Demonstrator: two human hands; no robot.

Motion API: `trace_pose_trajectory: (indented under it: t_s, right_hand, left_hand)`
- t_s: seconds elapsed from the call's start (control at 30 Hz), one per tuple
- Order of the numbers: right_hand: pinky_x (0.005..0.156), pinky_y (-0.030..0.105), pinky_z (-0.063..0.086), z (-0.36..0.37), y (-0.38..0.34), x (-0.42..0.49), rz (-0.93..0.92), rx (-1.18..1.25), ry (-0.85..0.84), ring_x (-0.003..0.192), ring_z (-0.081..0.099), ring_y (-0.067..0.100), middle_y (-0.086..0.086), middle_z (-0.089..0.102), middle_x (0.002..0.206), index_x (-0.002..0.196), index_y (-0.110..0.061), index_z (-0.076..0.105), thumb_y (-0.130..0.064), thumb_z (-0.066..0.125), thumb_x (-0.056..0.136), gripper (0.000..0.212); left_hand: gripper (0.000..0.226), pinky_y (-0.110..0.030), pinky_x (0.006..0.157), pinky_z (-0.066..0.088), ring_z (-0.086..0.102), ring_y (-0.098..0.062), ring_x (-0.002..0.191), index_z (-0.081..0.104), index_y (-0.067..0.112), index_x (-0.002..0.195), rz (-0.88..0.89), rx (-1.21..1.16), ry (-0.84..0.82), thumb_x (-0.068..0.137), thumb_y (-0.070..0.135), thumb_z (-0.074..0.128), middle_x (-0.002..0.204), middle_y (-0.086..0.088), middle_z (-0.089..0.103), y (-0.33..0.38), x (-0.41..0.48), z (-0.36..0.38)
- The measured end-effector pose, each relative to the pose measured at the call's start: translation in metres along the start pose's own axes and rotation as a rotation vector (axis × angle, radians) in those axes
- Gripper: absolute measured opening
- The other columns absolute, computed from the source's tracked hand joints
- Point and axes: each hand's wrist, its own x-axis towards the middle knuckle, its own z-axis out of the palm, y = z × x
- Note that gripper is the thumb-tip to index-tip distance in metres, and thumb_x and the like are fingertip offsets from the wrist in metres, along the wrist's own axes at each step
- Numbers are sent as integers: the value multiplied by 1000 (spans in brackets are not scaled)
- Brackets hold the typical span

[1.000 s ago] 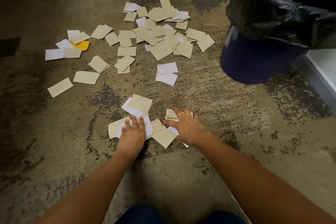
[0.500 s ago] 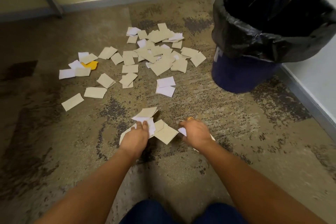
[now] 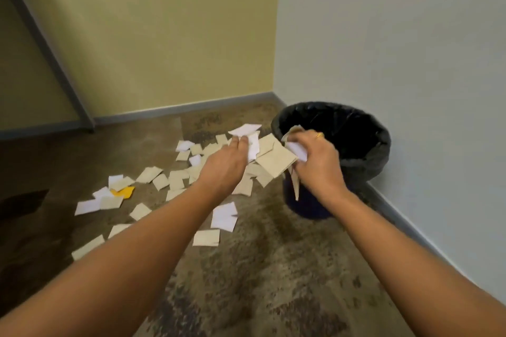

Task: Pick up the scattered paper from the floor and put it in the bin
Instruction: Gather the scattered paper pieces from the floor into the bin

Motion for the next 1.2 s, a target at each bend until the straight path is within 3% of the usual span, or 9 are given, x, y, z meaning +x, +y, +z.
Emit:
trace_pose_trajectory:
  t_s: [0.13, 0.3, 0.53, 0.63, 0.7, 0.77, 0.93, 1.07, 1.2]
  right_hand:
    - [86, 21, 35, -40, 15, 42, 39, 46, 227, 104, 56, 22, 6, 62, 114, 115, -15, 64, -5, 61, 83, 34]
    - [77, 24, 32, -45, 65, 72, 139, -68, 270, 102, 55, 26, 11, 60, 113, 115, -15, 63, -10, 59, 85, 31]
    - [86, 28, 38, -17, 114, 80, 259, -60, 234, 111, 50, 29, 11, 45, 129, 127, -17, 51, -20, 60, 86, 41]
    - [107, 41, 32, -10, 134, 77, 350, -34, 109, 136, 26, 32, 13, 20, 151, 140, -24, 36, -25, 62, 87, 60]
    - [111, 47, 25, -11, 146, 74, 361, -60, 15, 143, 8, 32, 11, 7, 156, 143, -33, 31, -25, 57, 91, 59]
    - [112, 51, 24, -13, 153, 72, 335, -100, -66, 144, 2, 34, 9, 2, 158, 142, -38, 32, -20, 51, 94, 54]
    - [105, 28, 28, -6, 152, 69, 275, 69, 54, 136, 32, 22, 10, 35, 148, 133, -17, 49, -5, 33, 97, 41]
    - [85, 24, 34, -4, 150, 59, 267, 128, 117, 116, 48, 20, 9, 55, 128, 128, -14, 52, -14, 31, 99, 36]
    - [88, 22, 32, -3, 148, 53, 199, 116, 107, 117, 48, 18, 5, 57, 126, 129, -14, 51, -20, 33, 100, 35]
  left_hand:
    - [54, -45, 97, 44, 39, -38, 132, 13, 1, 147, 56, 38, 113, 95, -4, 28, 154, -21, 19, 26, 45, -27]
    - [51, -45, 93, 46, 37, -39, 133, 12, 1, 147, 149, 88, 143, 98, 1, 24, 154, -22, 18, 67, 94, -24]
    - [44, -46, 100, 39, 33, -40, 135, 23, 5, 143, 213, 271, 65, 99, 7, 27, 152, -21, 24, 96, 137, 8]
    - [49, -52, 109, 27, 22, -39, 140, 17, 18, 148, 233, 380, 23, 101, 18, 28, 155, -16, 18, 99, 146, 15]
    - [54, -57, 111, 20, 15, -39, 143, 10, 25, 150, 240, 364, -13, 100, 23, 30, 157, -13, 12, 104, 148, 22]
    - [57, -55, 108, 27, 20, -38, 141, 7, 31, 150, 244, 207, -55, 100, 27, 34, 158, -9, 10, 110, 148, 34]
    - [63, -48, 98, 43, 40, -31, 131, 19, 23, 148, 239, -159, -218, 94, 49, 40, 156, -2, 19, 130, 146, 60]
    - [70, -53, 112, 24, 28, -26, 140, 20, 18, 148, 152, -212, -184, 91, 55, 41, 154, -3, 25, 134, 144, 65]
    - [73, -52, 116, 11, 17, -24, 145, 22, 17, 148, 115, -199, -71, 91, 61, 35, 156, -2, 23, 127, 138, 69]
